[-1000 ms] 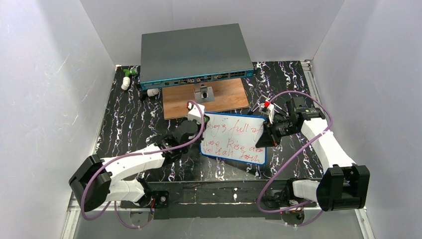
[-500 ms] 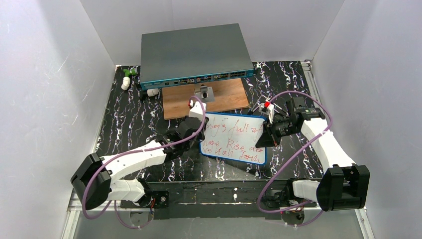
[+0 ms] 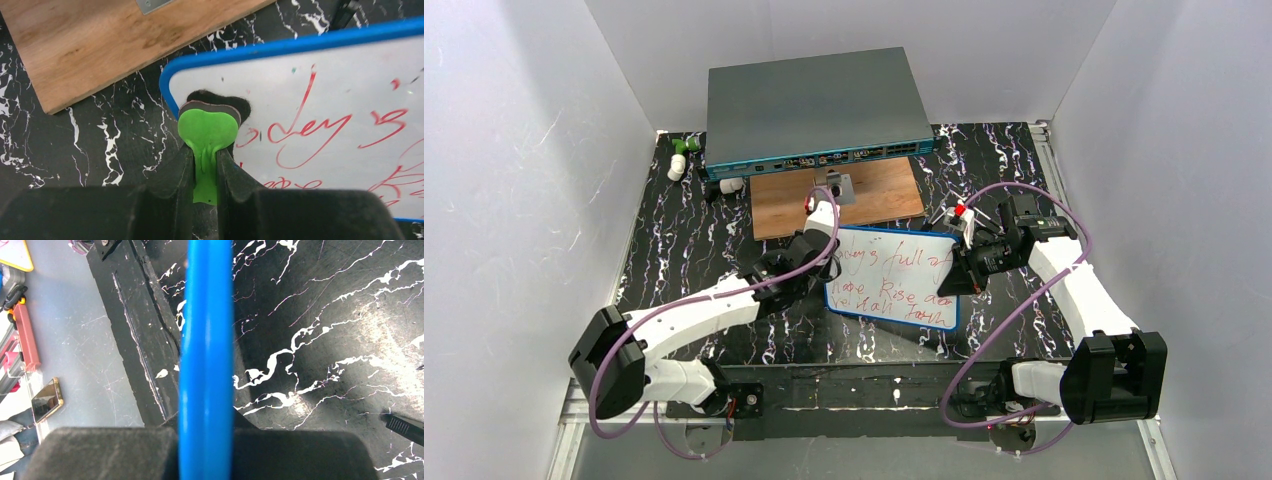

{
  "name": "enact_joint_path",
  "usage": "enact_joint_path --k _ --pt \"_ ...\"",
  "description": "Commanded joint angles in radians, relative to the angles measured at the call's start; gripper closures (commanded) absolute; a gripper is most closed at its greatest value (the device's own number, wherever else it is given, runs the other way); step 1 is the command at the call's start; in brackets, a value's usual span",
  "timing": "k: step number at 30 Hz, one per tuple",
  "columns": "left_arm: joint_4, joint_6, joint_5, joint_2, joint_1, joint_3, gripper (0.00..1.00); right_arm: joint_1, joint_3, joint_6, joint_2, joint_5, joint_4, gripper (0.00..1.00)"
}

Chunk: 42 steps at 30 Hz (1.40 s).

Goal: Erase the whiteboard
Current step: Erase the center of the board with the whiteboard.

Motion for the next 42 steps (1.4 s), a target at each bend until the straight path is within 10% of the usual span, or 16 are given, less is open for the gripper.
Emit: enact_joint_path --k 1,22,42 --pt "-0.046 -0.047 0.047 -0.002 0.039 0.072 1.00 0.021 0.012 -0.057 -0.017 -0.047 -0.026 0.99" --pt "0.115 -0.104 0.541 -0.256 0.234 -0.174 1.00 0.022 0.017 -0.057 -0.034 -0.048 -0.026 0.99" --pt "0.136 0.002 0.060 -0.098 0.092 -0.013 1.00 0.022 0.014 -0.055 -0.021 -0.046 -0.025 0.99"
